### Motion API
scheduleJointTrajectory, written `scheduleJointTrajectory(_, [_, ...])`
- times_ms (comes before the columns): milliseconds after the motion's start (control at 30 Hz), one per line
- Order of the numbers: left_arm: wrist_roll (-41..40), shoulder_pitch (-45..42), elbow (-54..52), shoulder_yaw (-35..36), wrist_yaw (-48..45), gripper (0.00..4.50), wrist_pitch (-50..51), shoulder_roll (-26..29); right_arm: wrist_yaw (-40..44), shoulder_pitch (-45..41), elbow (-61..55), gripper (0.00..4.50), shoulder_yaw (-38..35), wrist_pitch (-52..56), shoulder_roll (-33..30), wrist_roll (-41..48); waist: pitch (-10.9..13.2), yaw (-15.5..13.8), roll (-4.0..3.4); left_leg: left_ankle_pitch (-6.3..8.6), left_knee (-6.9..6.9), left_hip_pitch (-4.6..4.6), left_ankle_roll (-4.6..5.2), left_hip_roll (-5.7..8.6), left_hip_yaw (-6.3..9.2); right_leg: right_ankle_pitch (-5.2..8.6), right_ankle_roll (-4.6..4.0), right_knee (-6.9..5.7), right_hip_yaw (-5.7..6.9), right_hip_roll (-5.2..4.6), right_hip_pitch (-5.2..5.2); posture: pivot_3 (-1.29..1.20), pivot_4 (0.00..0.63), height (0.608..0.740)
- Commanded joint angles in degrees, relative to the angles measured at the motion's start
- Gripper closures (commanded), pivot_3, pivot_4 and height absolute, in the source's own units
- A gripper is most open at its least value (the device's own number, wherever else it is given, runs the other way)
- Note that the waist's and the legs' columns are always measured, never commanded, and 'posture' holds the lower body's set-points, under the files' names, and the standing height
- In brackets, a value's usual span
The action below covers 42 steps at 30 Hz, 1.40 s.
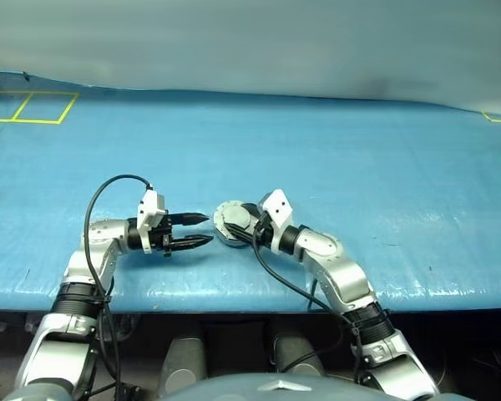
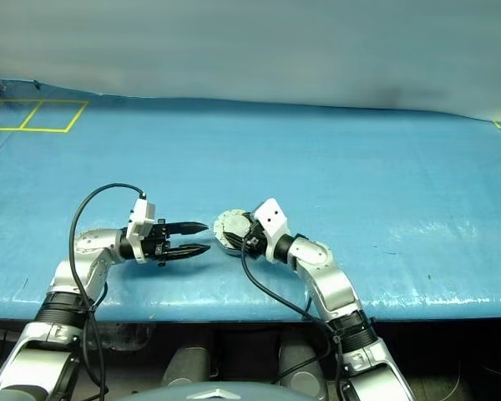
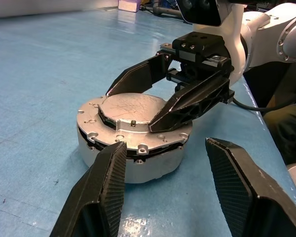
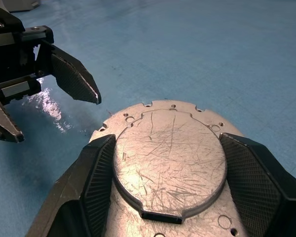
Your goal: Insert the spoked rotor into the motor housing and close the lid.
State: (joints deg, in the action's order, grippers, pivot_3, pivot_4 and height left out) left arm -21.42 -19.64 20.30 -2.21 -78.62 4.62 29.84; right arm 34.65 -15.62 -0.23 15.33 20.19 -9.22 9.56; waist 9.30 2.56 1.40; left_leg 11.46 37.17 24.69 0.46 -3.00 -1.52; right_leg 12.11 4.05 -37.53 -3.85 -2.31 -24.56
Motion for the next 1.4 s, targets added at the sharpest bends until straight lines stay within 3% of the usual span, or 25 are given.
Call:
scheduleJointTrajectory(33, [-0.9,0.0,-1.4,1.1,-0.1,1.73,-0.4,0.5,-0.2,-0.7,0.1,1.46,0.9,-0.2,0.0,-1.1,0.0,0.0,0.0,0.0,0.0,0.0,0.0,0.0,0.0,0.0,0.0,0.0,0.0,0.0,0.0,0.0,0.15,0.74])
scheduleJointTrajectory(500, [-1.0,-0.2,-2.2,1.1,1.3,1.73,0.3,0.2,-1.5,0.3,2.9,1.46,3.3,-2.3,-0.8,-5.6,0.0,0.6,0.06,0.0,0.0,-0.04,0.0,-0.01,0.0,0.0,0.0,-0.02,0.0,0.0,0.02,0.0,0.15,0.74])
scheduleJointTrajectory(767, [-1.4,-2.8,-2.1,0.2,3.6,1.73,6.0,-1.2,-1.2,0.2,3.7,1.46,3.5,-1.9,-1.1,-5.7,-0.1,0.8,0.1,0.0,0.01,-0.06,0.0,-0.01,0.01,0.0,0.0,-0.03,0.01,0.01,0.04,0.0,0.15,0.74])
scheduleJointTrajectory(867, [-0.8,-4.3,-0.7,0.1,4.7,2.34,6.9,-2.3,-1.2,0.2,3.6,1.48,3.6,-1.9,-1.2,-5.7,-0.1,0.8,0.11,0.0,0.02,-0.06,0.0,0.0,0.02,0.0,0.0,-0.03,0.01,0.01,0.05,0.0,0.15,0.74])
scheduleJointTrajectory(1067, [1.6,-5.7,1.4,-1.7,4.3,4.33,6.2,-2.7,-1.4,0.5,2.9,1.48,3.5,-1.9,-1.5,-5.8,-0.1,0.9,0.11,0.0,-0.01,-0.06,0.0,-0.01,0.03,0.0,0.0,-0.03,0.01,0.04,0.05,0.0,0.15,0.74])
scheduleJointTrajectory(1400, [6.7,-5.7,5.2,-3.2,8.7,4.47,1.6,-3.3,-1.9,0.3,2.7,1.48,3.4,-2.2,-1.8,-5.8,-0.1,0.8,0.13,0.0,0.01,-0.06,0.0,0.0,0.06,0.0,0.0,-0.02,0.01,0.04,0.06,0.0,0.15,0.74])
